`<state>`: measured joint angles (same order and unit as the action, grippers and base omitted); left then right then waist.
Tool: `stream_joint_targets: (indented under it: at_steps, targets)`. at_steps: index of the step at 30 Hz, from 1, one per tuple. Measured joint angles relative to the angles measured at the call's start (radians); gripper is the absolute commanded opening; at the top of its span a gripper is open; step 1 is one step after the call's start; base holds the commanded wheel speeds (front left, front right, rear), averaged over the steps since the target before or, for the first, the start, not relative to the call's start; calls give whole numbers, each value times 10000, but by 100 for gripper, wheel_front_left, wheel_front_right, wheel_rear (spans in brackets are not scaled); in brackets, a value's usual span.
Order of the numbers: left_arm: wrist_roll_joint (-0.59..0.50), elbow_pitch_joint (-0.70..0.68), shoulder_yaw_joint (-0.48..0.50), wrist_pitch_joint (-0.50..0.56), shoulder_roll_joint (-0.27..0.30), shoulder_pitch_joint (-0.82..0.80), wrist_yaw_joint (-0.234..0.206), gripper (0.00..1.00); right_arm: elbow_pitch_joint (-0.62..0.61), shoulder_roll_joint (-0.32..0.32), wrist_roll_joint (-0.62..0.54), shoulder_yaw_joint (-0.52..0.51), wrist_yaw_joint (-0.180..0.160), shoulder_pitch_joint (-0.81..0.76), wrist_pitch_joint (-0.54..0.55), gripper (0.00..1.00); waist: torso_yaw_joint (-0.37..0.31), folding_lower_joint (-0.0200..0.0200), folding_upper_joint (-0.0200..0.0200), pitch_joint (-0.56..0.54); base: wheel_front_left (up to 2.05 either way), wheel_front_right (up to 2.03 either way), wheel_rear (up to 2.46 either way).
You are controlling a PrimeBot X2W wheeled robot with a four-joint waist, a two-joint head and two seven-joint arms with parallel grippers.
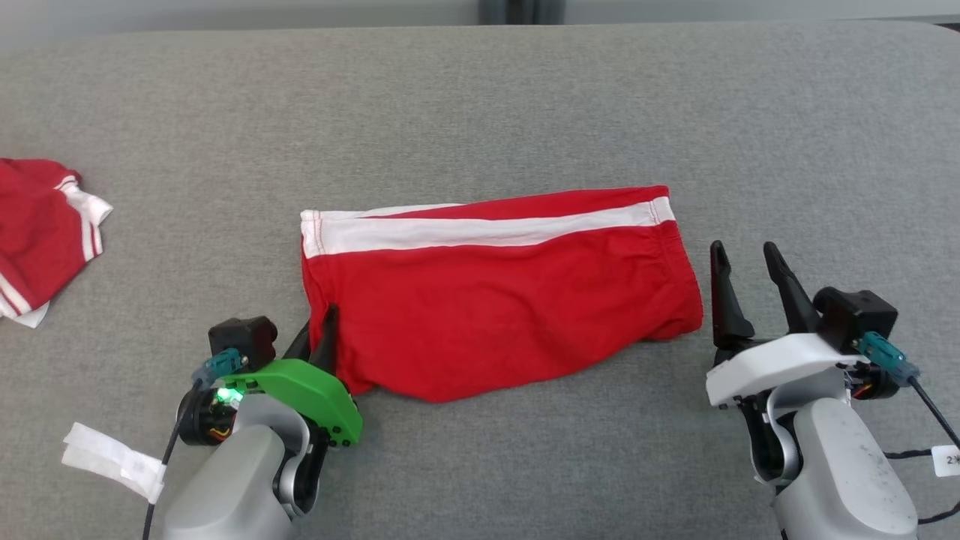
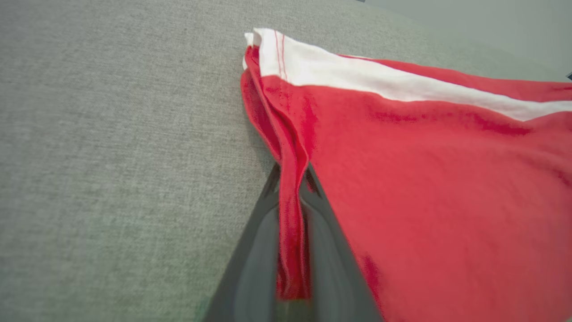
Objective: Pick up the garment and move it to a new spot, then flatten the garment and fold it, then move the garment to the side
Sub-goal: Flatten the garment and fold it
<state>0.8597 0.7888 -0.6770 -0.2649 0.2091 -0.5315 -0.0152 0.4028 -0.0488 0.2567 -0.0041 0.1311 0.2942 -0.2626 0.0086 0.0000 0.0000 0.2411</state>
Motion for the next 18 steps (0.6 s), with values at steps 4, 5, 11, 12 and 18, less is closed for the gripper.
stream_joint_targets:
  at_steps: [4,5,11,12,18]
  targets:
    - [-1150,-535,986,2,-238,648,-67,100,307,-6,-203,497,0,445,-2,100,425,0,0,-74,0,0,0]
    - [-1375,-635,1233,0,-314,816,-36,100,481,-2,-274,631,0,590,0,100,519,0,0,-81,0,0,0]
    - [-2493,-825,2169,0,-746,1321,324,100,1576,8,-731,871,0,1130,-2,100,901,0,0,-7,0,0,0]
    - [-2631,-867,2301,2,-809,1332,420,100,1745,17,-698,771,0,1180,-2,100,944,0,0,33,0,0,0]
    - [-3480,-909,2949,2,-1022,1367,784,100,2347,2,-838,38,0,1136,-2,100,1114,0,0,335,0,0,0]
